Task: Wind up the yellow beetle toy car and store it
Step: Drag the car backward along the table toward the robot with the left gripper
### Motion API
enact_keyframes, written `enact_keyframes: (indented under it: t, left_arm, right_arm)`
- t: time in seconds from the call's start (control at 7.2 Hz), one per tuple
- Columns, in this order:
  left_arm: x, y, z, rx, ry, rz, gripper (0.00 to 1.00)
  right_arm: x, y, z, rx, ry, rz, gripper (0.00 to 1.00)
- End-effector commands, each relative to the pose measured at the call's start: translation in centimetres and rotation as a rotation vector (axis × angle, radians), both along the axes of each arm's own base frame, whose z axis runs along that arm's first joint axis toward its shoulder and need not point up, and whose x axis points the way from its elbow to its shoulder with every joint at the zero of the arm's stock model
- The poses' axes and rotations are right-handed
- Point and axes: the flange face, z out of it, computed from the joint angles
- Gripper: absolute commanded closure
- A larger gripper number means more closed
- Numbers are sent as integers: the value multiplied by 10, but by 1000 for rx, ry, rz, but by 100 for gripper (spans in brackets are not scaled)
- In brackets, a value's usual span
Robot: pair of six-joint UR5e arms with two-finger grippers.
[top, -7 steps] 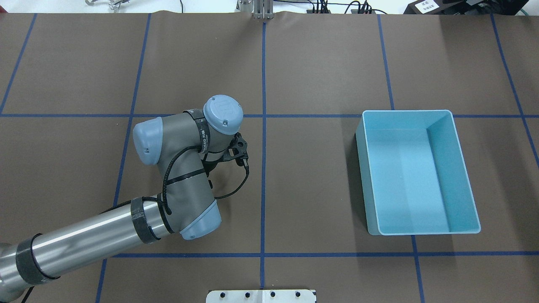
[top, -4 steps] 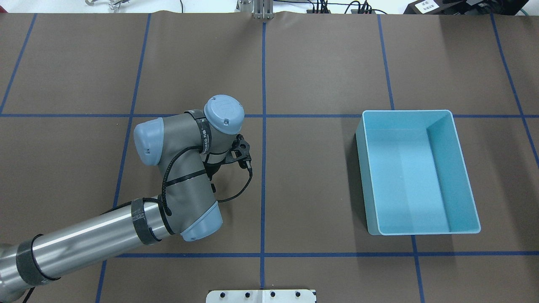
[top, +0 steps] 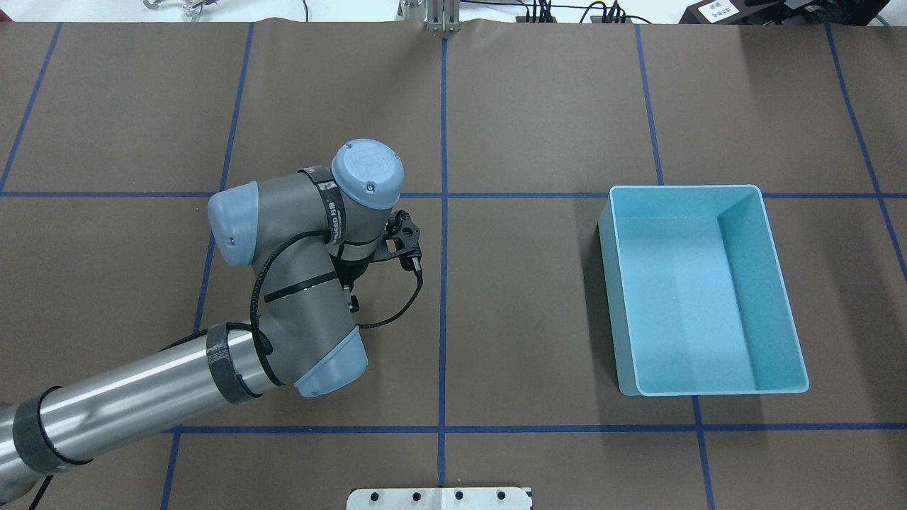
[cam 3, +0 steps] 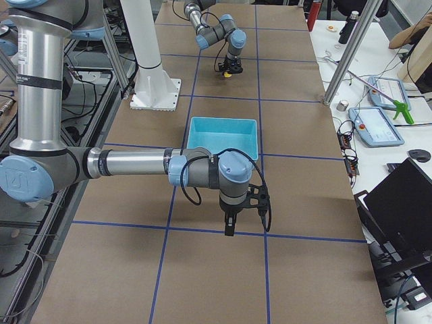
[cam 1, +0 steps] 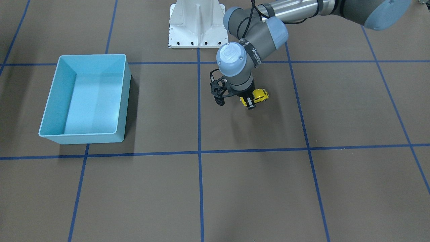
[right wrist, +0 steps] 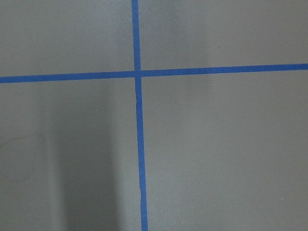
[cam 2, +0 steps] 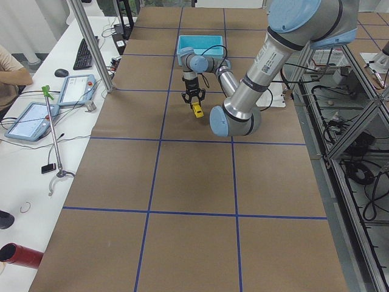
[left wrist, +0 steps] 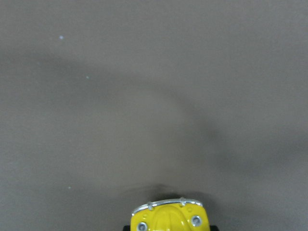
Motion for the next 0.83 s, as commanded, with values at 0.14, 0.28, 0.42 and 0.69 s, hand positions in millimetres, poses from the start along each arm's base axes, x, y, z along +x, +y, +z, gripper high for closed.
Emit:
enact_keyframes:
  t: [0.14,0.28,0.42,0.69]
  left_arm:
    - [-64,-9,14,207,61,98,100]
    - [-72,-11,20,253,97,139,100]
    - [-85,-3,42,268,124,134,100]
    - [-106,18,70,236,191,82,100]
  right_arm:
    - [0,0,0,-1,0,1,0]
    - [0,0,0,-1,0,1,0]
    - [0,0,0,-1,0,1,0]
    - [0,0,0,-1,0,1,0]
